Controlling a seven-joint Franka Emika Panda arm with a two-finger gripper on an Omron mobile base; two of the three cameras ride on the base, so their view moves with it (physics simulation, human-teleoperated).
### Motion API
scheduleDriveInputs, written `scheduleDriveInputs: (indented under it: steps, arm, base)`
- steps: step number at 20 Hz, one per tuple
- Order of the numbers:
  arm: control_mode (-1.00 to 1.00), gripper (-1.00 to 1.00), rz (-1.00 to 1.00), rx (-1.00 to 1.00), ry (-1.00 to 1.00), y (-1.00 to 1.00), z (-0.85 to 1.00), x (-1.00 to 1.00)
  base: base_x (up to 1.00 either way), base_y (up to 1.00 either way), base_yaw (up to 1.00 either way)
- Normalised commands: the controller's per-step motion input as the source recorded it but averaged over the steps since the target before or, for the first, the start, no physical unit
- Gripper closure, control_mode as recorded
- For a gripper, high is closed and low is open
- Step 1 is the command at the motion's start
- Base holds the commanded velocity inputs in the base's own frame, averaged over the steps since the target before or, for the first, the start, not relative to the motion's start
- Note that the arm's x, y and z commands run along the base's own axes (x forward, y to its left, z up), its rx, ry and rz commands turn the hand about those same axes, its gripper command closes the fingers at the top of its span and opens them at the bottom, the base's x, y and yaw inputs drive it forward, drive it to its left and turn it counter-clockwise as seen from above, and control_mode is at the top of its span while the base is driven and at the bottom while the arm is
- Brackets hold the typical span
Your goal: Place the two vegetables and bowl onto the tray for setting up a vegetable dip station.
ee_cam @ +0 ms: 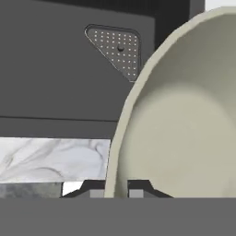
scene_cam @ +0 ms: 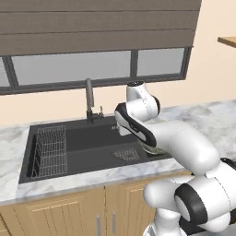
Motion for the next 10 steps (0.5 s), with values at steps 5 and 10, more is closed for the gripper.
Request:
scheduleDriveInputs:
  steps: [5,10]
  arm:
    - [1.0,1.0,0.0,0.0,0.0,0.0,0.0,0.0]
    - [1.0,1.0,0.0,0.0,0.0,0.0,0.0,0.0]
  base:
    - [0.0,0.72,-0.01]
    - [0.03,0.72,-0.01]
